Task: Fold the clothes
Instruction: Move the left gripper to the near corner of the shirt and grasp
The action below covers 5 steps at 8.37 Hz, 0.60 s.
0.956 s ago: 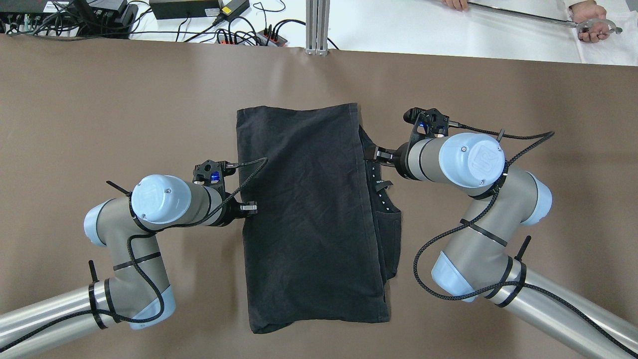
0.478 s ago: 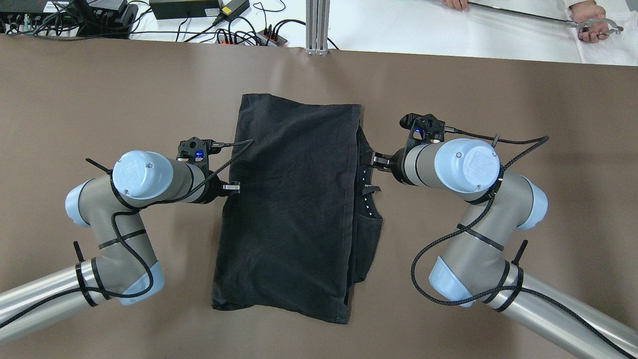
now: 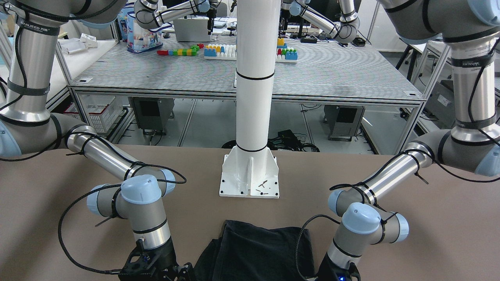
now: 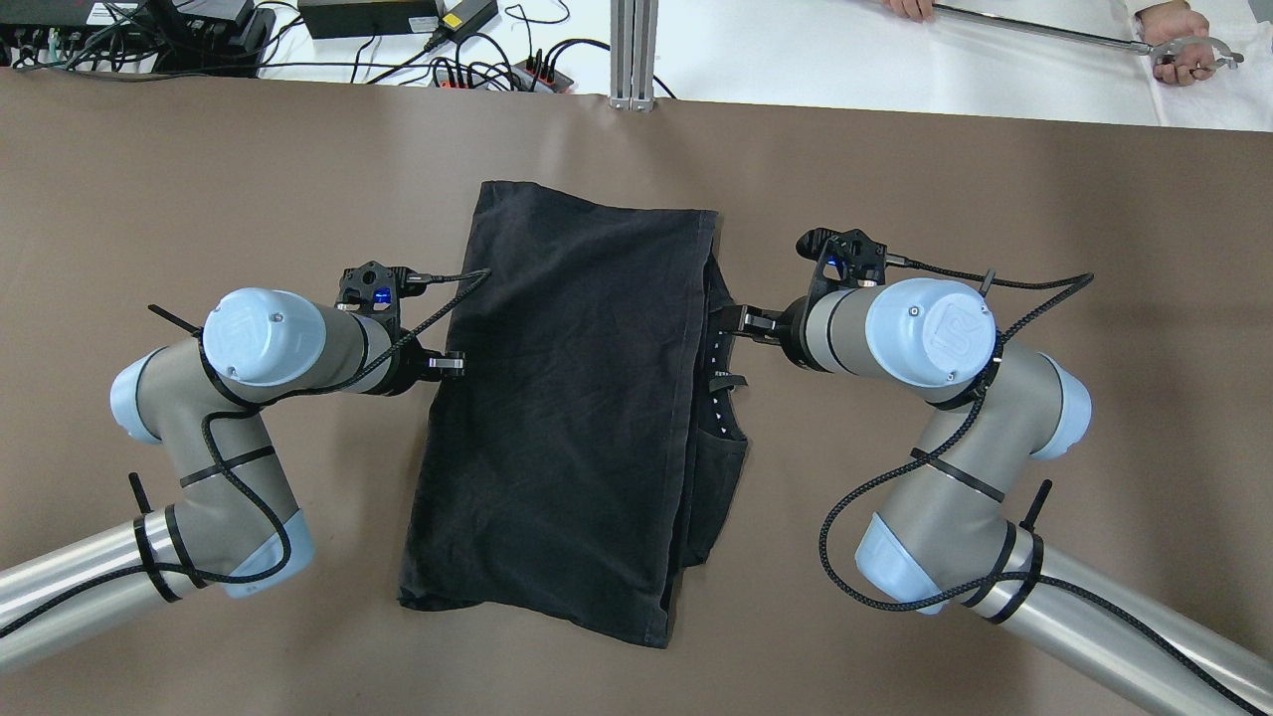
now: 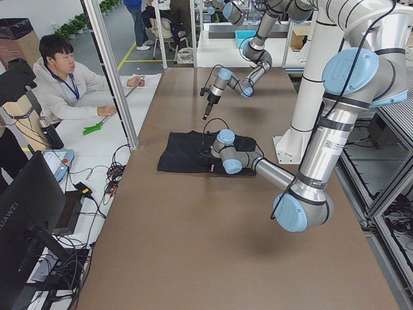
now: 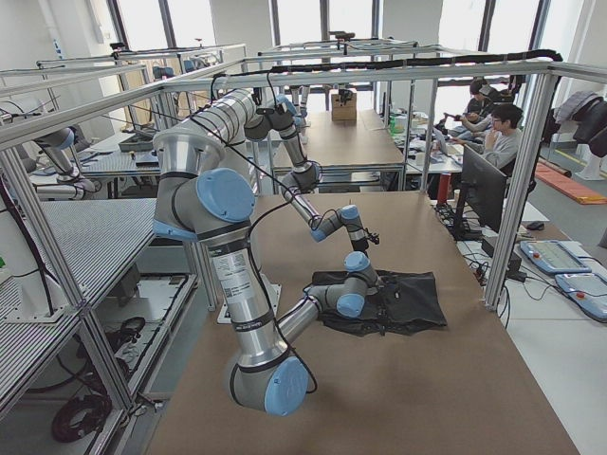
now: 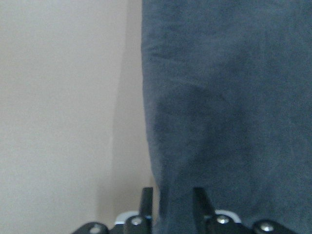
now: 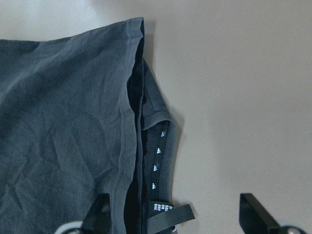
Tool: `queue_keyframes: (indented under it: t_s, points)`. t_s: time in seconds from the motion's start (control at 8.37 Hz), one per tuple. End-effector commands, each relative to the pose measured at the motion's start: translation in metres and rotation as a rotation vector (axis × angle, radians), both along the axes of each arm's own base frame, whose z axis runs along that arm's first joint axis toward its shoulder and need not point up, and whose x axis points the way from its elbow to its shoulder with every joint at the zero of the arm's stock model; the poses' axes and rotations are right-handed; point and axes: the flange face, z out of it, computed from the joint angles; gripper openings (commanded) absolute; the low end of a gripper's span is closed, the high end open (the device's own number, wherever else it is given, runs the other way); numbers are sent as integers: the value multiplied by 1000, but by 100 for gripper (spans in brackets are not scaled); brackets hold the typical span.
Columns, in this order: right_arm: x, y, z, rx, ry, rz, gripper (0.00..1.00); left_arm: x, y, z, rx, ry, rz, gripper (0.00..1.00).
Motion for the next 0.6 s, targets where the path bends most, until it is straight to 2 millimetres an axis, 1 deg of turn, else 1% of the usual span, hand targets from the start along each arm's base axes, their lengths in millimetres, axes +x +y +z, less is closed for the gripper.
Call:
queue_keyframes:
  t_s: [0.0, 0.12, 0.24, 0.36, 0.48]
  points:
    - [-7, 7, -1, -8, -8, -8, 94, -56, 6, -21, -1, 80, 34, 100]
    - [-20, 18, -1, -34, -24, 21, 94, -77, 24, -19, -10, 101, 29, 100]
    - [-38, 33, -5, -46, -37, 46, 94, -92, 40, -9, -82, 129, -4, 100]
    - [-44, 40, -7, -52, -46, 51, 94, -99, 51, -14, -136, 187, -37, 100]
    - [-46, 42, -8, -59, -52, 53, 94, -95, 66, -10, -194, 240, -50, 100]
